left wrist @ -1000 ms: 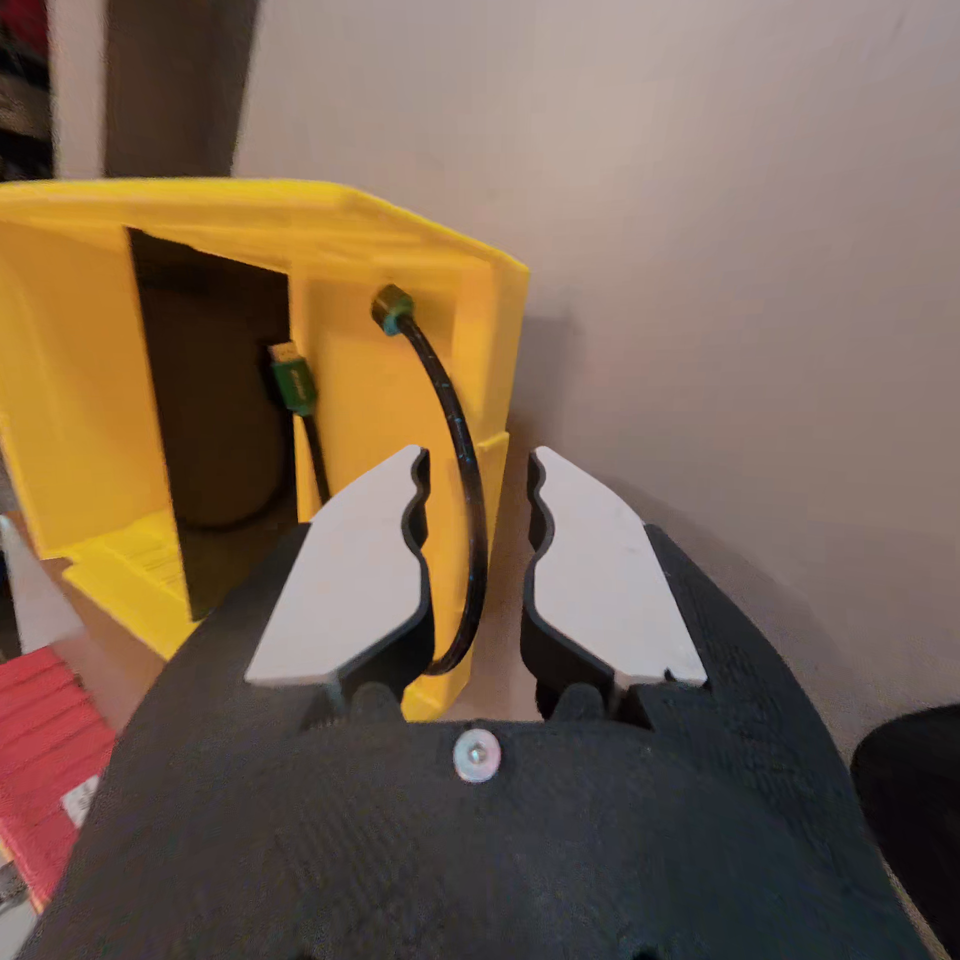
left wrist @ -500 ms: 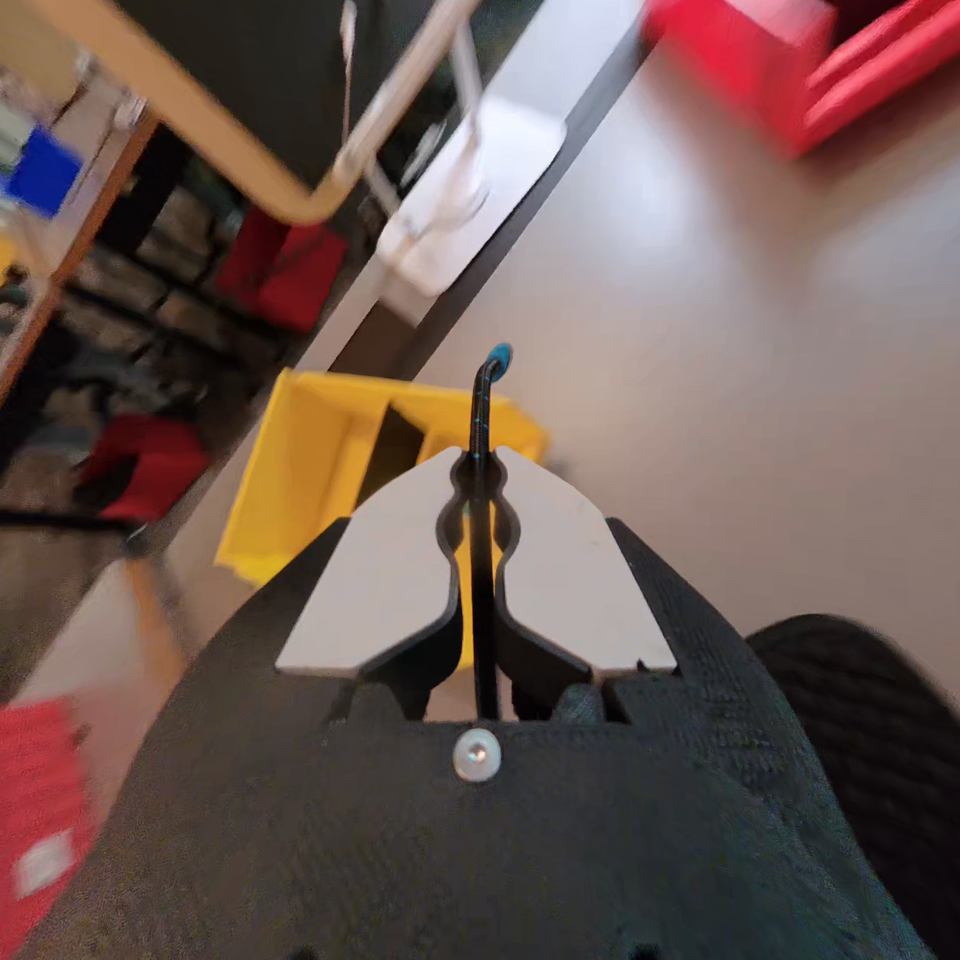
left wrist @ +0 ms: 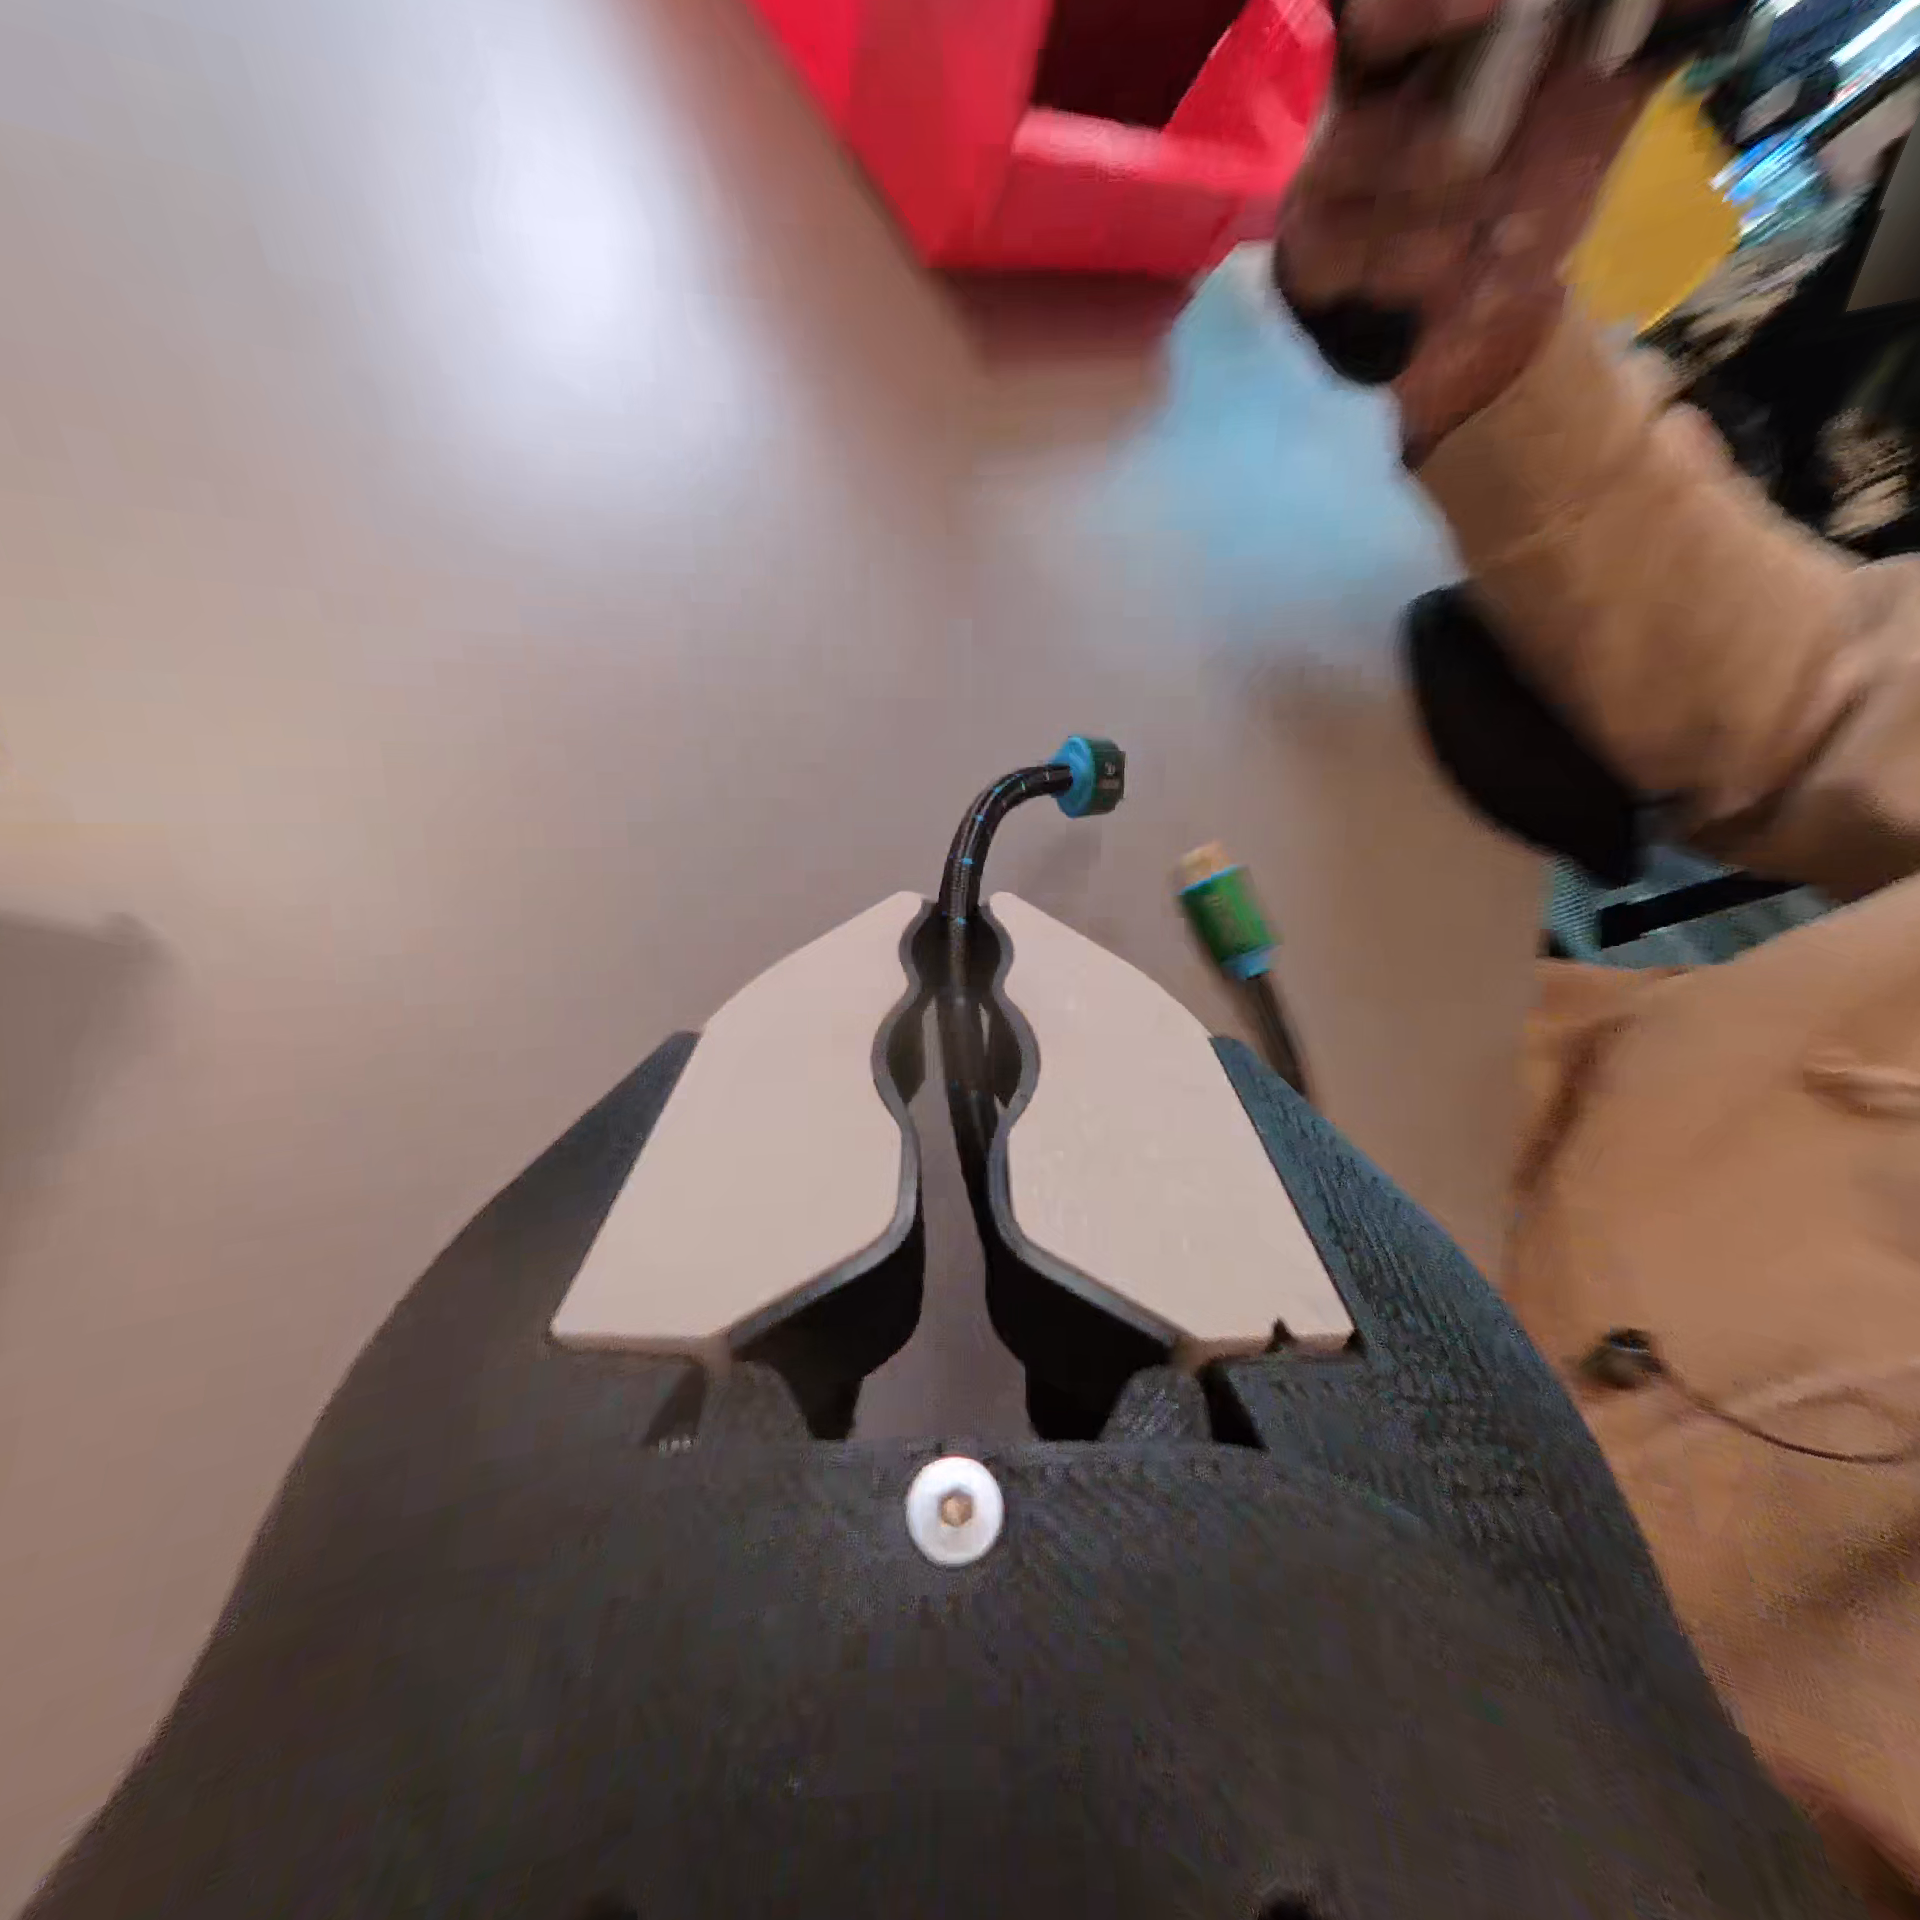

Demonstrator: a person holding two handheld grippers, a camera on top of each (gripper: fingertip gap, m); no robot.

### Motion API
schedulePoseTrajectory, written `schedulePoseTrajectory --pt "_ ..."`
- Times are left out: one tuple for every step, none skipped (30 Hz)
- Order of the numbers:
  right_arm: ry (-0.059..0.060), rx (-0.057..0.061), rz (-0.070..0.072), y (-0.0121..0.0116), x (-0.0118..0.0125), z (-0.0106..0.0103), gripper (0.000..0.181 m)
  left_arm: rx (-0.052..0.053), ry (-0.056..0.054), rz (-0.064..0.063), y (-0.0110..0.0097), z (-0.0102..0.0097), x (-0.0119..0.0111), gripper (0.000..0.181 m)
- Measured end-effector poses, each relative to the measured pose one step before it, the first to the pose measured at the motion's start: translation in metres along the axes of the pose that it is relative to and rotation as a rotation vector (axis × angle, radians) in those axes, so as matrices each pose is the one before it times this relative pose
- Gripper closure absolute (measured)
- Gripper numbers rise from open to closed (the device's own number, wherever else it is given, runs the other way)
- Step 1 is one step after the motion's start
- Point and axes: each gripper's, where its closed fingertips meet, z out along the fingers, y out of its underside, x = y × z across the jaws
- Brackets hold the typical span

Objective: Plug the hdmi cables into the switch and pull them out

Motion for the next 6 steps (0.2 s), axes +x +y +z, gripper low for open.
schedulePoseTrajectory --pt "0.0029 -0.0015 0.0034 0.00083 0.00137 -0.00057 0.168 -0.0267 -0.0310 0.0203 0.00802 0.00688 -0.00905 0.175" --pt "0.0027 -0.0014 0.0031 0.00072 0.00144 -0.00042 0.168 -0.0195 -0.0230 0.0328 0.00412 0.00489 -0.00487 0.174" --pt "0.0019 -0.0022 0.0033 0.00085 0.00122 -0.00034 0.168 -0.0176 -0.0223 0.0439 0.00146 0.00296 -0.00259 0.173" --pt "0.0016 -0.0020 0.0035 0.00090 0.00122 -0.00015 0.168 -0.0201 -0.0299 0.0491 0.00011 0.00158 -0.00258 0.172" --pt "0.0005 -0.0020 0.0044 0.00100 0.00120 -0.00002 0.168 -0.0270 -0.0375 0.0510 -0.00023 0.00069 -0.00346 0.170" --pt "0.0003 -0.0031 0.0051 0.00135 0.00114 0.00003 0.168 -0.0281 -0.0349 0.0498 -0.00058 0.00015 -0.00335 0.167"
